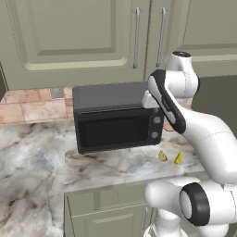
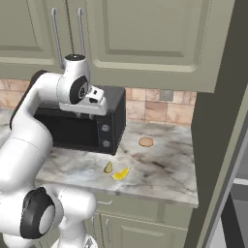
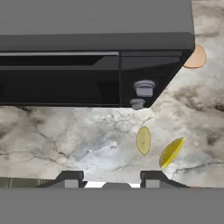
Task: Place the lemon wedges inside the fridge drawer. Close the drawer after placing the vegetables.
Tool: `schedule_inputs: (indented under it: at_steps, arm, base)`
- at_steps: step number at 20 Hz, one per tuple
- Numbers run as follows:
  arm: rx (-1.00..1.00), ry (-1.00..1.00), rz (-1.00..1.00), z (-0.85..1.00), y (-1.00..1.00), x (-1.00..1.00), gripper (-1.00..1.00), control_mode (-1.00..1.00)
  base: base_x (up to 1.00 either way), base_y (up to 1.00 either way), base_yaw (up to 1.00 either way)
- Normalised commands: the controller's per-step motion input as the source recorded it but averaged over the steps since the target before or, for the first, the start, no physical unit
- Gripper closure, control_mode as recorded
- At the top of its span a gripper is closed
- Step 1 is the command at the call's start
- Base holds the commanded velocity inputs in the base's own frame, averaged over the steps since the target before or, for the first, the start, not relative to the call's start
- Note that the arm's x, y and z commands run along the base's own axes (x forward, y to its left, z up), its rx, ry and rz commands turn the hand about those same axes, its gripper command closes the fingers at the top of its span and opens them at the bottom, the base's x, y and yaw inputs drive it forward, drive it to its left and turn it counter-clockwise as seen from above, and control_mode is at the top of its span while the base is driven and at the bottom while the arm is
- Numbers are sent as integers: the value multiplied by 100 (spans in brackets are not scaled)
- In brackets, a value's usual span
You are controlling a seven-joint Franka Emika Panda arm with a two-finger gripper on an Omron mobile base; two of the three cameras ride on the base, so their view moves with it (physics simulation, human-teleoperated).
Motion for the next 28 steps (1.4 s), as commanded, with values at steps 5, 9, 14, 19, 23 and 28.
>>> schedule_inputs:
  at_steps: [5, 9, 14, 19, 23, 28]
  arm:
    - [0, 0, 0, -22, 0, -31, -100, -100]
    - [0, 19, -7, -90, -13, -27, -100, -100]
    - [0, 35, -11, -99, -30, 1, -100, -100]
    - [4, -3, 0, -63, -11, 20, -100, -100]
    - [1, 0, 0, -65, -6, 1, -100, -100]
    - [0, 2, 0, -56, -23, 4, -100, -100]
  base:
    - [0, 0, 0]
    - [0, 0, 0]
    - [0, 0, 0]
    - [0, 0, 0]
    - [0, 0, 0]
    - [0, 0, 0]
